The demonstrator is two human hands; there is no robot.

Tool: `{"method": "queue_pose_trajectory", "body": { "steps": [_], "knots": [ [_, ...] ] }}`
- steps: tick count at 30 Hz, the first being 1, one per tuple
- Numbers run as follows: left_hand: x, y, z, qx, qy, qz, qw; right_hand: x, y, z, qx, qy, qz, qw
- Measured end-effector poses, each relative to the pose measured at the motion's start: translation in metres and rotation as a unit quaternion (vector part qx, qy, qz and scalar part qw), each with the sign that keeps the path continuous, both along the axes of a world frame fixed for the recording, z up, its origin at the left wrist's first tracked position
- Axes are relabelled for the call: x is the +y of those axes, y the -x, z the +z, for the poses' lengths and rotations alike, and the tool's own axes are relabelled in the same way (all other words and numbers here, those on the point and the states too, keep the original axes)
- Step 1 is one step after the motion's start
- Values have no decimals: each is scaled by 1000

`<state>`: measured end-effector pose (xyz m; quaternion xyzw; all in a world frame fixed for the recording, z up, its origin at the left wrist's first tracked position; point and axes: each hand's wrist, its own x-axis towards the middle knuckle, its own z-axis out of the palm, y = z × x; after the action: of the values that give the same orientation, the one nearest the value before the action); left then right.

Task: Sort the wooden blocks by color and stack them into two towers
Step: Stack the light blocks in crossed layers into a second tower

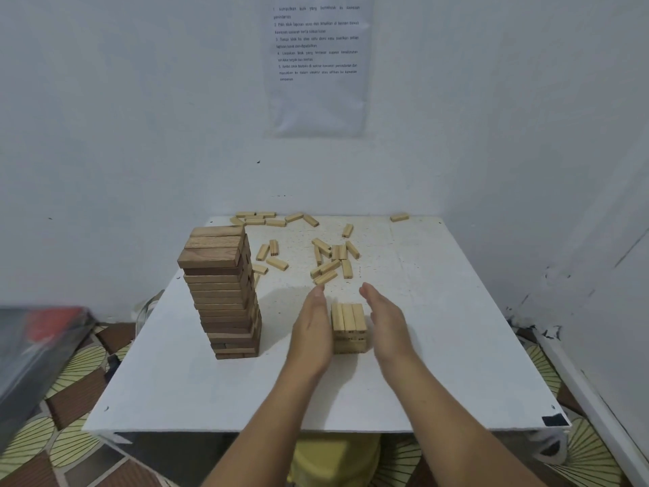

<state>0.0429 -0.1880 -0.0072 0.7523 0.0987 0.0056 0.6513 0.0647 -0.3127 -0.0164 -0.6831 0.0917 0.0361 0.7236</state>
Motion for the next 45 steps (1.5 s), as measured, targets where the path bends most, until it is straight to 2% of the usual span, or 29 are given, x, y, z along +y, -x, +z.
{"method": "queue_pose_trajectory", "body": {
  "steps": [6,18,25,40,42,45],
  "knots": [
    [-29,-16,-8,-6,87,32,996,23,-5,-7,19,-6,-29,999],
    [-35,-19,-15,-22,61,66,996,30,-6,-10,7,33,-54,998],
    [-28,-20,-9,-7,90,44,995,25,-6,-9,37,-49,-58,996],
    [-11,3,-9,-24,44,12,999,11,-9,-21,29,-81,-64,994],
    [-5,5,-11,-34,14,20,999,11,-9,-24,31,-78,-65,994],
    [15,13,-8,-33,-101,0,994,10,-10,-27,42,-76,-59,994]
  ]
}}
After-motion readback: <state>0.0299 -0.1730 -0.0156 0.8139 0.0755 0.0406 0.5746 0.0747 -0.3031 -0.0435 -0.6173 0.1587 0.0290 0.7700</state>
